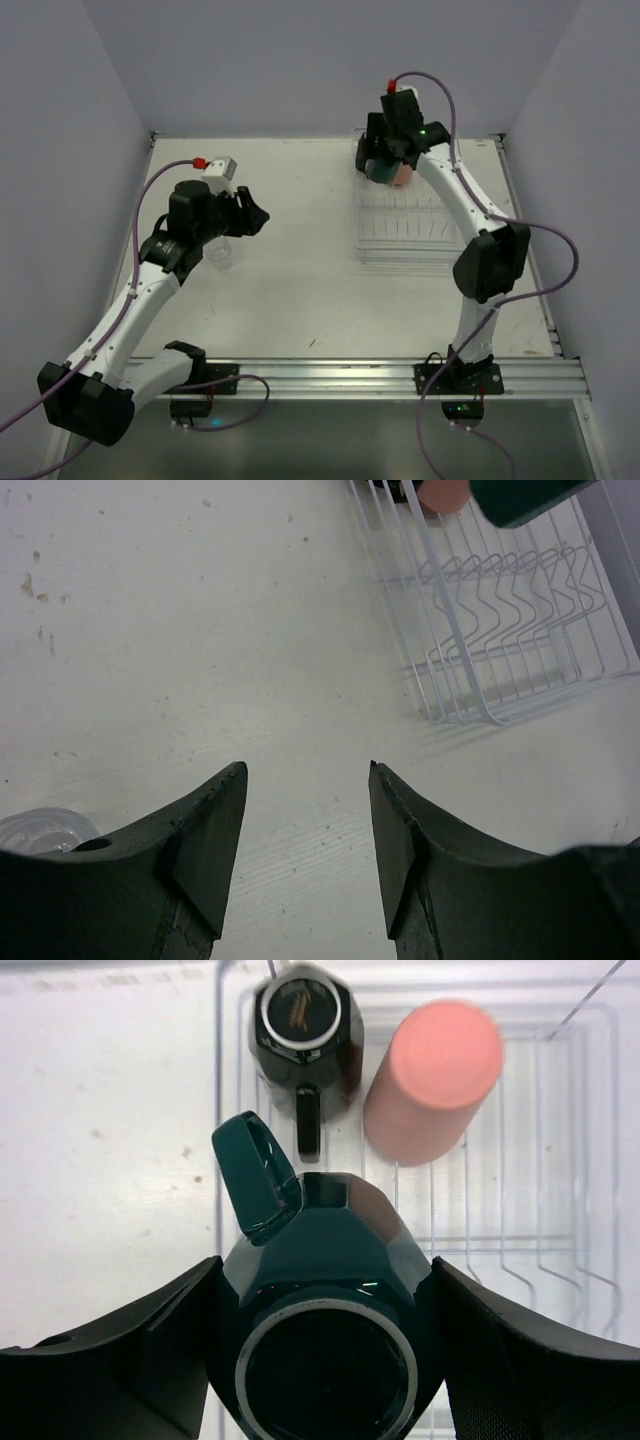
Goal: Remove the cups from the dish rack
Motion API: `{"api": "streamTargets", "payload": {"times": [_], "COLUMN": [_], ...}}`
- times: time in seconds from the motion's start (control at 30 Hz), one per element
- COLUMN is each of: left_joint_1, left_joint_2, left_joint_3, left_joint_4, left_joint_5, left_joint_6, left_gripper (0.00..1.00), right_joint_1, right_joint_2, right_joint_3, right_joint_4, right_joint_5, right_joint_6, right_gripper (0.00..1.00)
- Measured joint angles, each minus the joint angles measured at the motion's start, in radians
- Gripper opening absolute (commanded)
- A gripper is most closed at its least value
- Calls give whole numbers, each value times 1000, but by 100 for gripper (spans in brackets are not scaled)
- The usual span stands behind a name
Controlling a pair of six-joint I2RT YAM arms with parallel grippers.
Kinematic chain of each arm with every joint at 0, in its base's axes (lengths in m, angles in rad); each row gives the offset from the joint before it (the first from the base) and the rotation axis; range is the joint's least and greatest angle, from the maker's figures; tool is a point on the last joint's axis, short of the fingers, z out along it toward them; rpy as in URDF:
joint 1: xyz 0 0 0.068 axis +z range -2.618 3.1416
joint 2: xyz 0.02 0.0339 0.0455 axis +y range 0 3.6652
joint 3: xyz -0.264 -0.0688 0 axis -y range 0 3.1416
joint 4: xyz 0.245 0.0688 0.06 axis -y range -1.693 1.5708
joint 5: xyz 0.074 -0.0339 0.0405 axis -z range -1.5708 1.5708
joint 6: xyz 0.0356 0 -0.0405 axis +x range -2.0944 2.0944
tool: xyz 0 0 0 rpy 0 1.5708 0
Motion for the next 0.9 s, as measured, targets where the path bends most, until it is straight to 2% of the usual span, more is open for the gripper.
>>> {"api": "streamTargets", "payload": {"times": [0.17,0.3,0.4,0.5,0.7,0.9], "left_joint_1": [0,0,0,0,-1,-1], "left_joint_2": [-6,-22,-26,-27,-31,-57], "left_joint_3": [0,-3,-12,-58,-230,-301], "left_joint_4": [0,6,52,166,523,768], "left_joint_5": [20,64,148,282,524,621], "left_joint_6": [-21,-41,-71,-129,-331,-458], "left_gripper": [55,56,57,57,61,63], "right_joint_1": [-1,-31,-67,-97,-119,-151], "right_joint_2": [-278,-553,-700,-760,-784,-822], "right_joint_3": [-76,-302,-478,-607,-834,-979], "right_joint_4": [23,117,162,212,326,491], "right_joint_5": [-14,-159,-299,-434,-720,-971], "right_joint_6": [1,8,23,32,97,259], "right_gripper": [0,0,0,0,0,0]}}
